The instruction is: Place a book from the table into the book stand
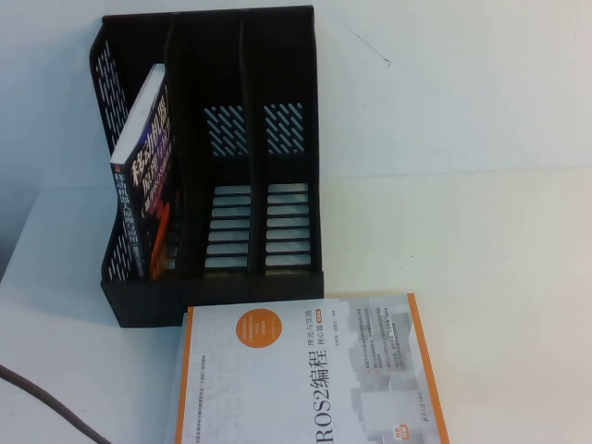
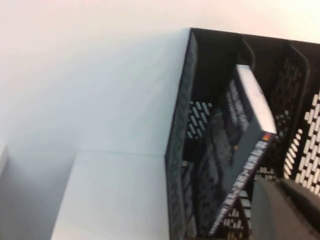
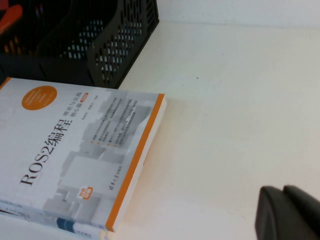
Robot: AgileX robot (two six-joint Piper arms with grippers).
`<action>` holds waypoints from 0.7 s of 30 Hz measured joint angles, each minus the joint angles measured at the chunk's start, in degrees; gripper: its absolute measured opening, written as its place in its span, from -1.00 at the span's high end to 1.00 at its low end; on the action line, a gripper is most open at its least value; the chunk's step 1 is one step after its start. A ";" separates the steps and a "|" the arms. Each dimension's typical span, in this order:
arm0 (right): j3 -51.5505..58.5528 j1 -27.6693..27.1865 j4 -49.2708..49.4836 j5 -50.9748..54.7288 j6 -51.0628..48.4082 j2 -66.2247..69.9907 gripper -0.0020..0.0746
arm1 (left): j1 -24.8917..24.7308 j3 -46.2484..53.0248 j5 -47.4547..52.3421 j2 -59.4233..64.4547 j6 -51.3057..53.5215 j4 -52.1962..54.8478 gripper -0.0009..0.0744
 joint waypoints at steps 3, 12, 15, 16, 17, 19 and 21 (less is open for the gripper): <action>0.00 0.00 0.00 0.14 0.00 0.00 0.93 | -0.41 1.29 0.10 -2.52 0.00 0.00 0.98; 0.00 0.00 0.00 0.13 0.26 0.00 0.93 | -0.41 12.39 0.36 -23.42 4.72 3.46 0.98; 0.00 0.00 0.00 0.13 0.26 0.00 0.93 | -0.41 18.16 -1.44 -29.49 4.96 3.71 0.98; 0.00 0.00 0.00 0.25 0.26 0.00 0.93 | -0.41 20.64 -2.27 -30.03 4.96 3.81 0.98; 0.00 0.00 0.00 0.25 0.26 0.00 0.93 | -0.41 23.11 -3.57 -30.32 4.96 3.81 0.98; 0.00 0.00 0.00 0.51 0.26 0.00 0.93 | -0.41 27.47 -5.89 -30.32 5.08 3.81 0.98; 0.00 0.00 0.09 0.51 0.26 -0.02 0.93 | -0.41 31.80 -8.59 -30.32 5.08 3.81 0.98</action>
